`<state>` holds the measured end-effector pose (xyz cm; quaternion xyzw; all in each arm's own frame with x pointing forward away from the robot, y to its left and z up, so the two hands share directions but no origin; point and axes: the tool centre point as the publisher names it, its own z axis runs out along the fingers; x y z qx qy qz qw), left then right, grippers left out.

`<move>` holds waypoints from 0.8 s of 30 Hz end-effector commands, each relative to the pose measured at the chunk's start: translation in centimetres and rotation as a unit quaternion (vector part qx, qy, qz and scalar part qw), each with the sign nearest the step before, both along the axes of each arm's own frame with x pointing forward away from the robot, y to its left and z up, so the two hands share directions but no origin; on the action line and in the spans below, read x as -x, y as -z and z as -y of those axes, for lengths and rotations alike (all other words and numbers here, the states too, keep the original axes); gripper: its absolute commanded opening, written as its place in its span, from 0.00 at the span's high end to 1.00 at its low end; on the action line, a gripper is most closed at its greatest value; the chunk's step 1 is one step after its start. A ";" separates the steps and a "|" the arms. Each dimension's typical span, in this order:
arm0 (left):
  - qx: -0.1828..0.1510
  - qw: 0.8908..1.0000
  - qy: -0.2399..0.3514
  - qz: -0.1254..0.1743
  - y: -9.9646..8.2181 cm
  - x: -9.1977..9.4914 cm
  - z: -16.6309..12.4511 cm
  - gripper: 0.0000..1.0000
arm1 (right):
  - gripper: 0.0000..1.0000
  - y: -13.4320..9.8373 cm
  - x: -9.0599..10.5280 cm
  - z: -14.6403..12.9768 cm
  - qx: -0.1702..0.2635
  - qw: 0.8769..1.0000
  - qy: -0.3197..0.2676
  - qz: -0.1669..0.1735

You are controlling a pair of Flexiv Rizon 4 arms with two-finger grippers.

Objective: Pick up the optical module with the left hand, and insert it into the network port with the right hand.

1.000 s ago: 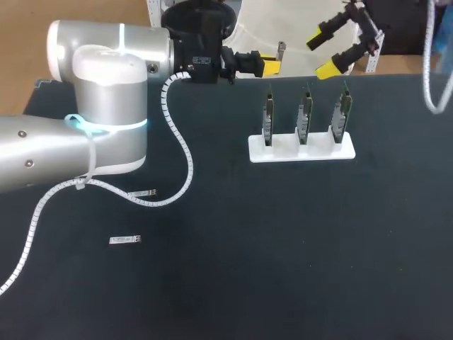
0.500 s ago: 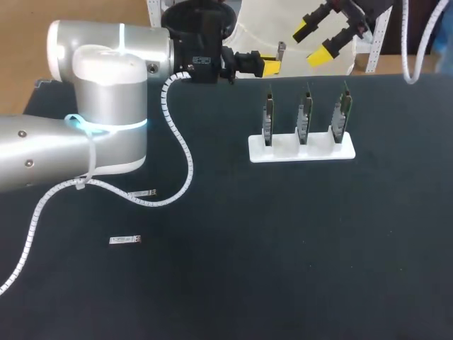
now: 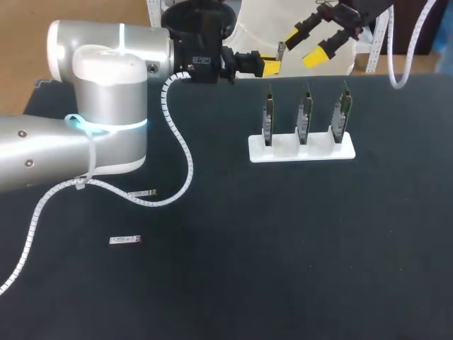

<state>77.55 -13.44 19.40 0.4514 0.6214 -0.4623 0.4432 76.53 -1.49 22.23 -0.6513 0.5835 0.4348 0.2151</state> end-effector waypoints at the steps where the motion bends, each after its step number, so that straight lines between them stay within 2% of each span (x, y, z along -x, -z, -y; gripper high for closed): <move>1: 0.002 1.000 -0.001 0.001 0.1 0.0 0.0 1.00 | 0.00 -0.6 0.5 -0.2 -0.007 1.000 0.010 0.012; 10: 0.002 1.000 -0.001 0.001 0.1 0.0 0.0 1.00 | 0.00 -0.8 -0.2 -1.2 -0.012 0.999 0.033 0.030; 24: 0.002 1.000 -0.001 0.001 0.1 0.0 0.0 1.00 | 0.00 0.2 -0.2 -2.1 -0.007 0.999 0.032 0.019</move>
